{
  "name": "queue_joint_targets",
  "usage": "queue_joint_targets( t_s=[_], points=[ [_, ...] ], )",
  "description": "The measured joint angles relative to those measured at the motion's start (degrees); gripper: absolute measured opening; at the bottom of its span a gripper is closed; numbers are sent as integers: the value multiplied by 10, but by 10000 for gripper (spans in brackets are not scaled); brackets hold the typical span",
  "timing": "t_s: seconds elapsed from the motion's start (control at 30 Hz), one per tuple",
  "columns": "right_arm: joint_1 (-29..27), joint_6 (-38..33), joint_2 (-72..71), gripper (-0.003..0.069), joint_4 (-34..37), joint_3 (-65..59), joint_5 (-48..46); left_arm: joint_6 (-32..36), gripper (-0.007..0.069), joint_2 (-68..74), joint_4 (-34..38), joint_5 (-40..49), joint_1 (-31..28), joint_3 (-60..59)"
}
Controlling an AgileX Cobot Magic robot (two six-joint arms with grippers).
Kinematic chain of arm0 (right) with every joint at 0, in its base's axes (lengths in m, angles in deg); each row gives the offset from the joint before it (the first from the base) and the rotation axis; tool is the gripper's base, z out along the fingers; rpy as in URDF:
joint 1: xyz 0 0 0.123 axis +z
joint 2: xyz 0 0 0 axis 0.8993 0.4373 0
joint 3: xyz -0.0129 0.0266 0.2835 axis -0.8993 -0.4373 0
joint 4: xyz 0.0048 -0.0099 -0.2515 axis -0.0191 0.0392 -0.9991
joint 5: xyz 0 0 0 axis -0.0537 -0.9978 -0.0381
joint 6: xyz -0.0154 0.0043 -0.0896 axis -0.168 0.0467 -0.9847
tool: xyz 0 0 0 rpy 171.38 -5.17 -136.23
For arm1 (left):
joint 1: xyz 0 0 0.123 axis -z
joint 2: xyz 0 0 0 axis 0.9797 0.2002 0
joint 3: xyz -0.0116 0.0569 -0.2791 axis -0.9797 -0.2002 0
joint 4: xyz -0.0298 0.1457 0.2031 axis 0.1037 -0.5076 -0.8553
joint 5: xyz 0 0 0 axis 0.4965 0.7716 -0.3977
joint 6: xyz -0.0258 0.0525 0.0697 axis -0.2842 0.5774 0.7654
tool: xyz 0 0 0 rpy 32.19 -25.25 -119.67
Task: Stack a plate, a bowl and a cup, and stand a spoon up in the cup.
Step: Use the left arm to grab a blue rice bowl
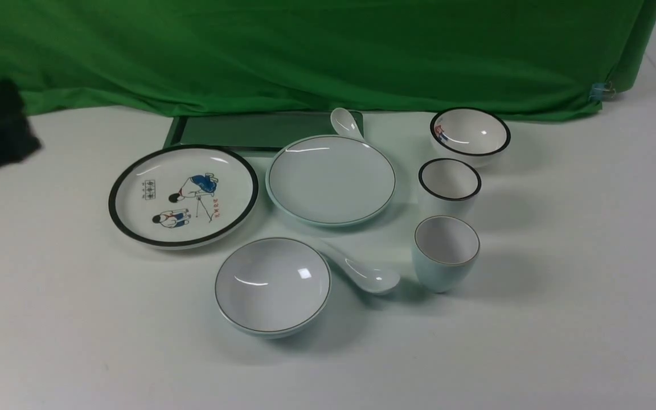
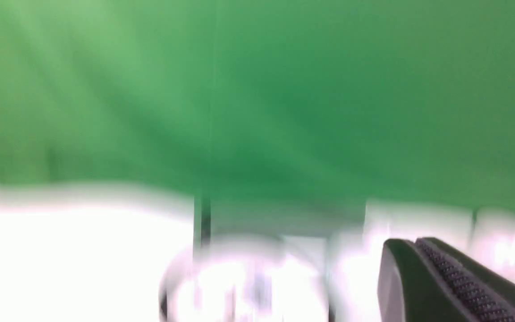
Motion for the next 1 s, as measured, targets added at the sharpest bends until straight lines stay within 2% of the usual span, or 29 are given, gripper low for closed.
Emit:
queue_joint_targets(
  t_s=[0.03,0.13,0.2,0.27,0.33,0.37,0.4,0.43,0.47,0.5,0.53,0.6,0.7,0.83,0.87,0.9,0.97,1.0],
  points=[
    [19,1,36,22,0,12,-46,8,-28,45,11,52,14,22],
    [61,0,100,22,0,28,-108,18,-11,133,24,121,39,59],
    [118,0,160,22,0,46,-139,23,39,205,26,163,66,92],
    [161,-4,197,22,1,70,-160,24,118,265,26,185,88,118],
    [211,-24,229,22,1,106,-197,26,241,324,24,204,107,146],
    [215,-27,231,22,1,109,-201,26,241,329,24,205,108,148],
    [242,-45,250,22,1,134,-235,26,328,365,22,211,116,165],
    [253,-51,261,22,1,148,-256,26,381,385,21,212,119,175],
    [255,-52,261,22,1,148,-256,26,391,388,20,212,119,176],
    [263,-59,275,22,1,165,-284,26,460,417,19,212,119,188],
    [266,-62,285,22,1,174,-300,27,498,434,17,211,119,194],
    [266,-67,294,22,1,178,-316,40,526,466,15,209,119,204],
    [266,-67,301,22,1,180,-327,68,519,498,16,210,119,216],
    [266,-67,304,22,1,182,-318,93,347,557,21,227,119,252],
    [266,-67,304,22,1,182,-318,94,334,559,21,227,119,253],
    [266,-67,304,22,1,182,-317,97,193,568,21,235,119,266],
    [266,-67,304,22,1,182,-315,97,88,568,24,250,119,280],
    [266,-67,304,22,1,182,-315,98,69,567,26,252,119,282]
  ],
)
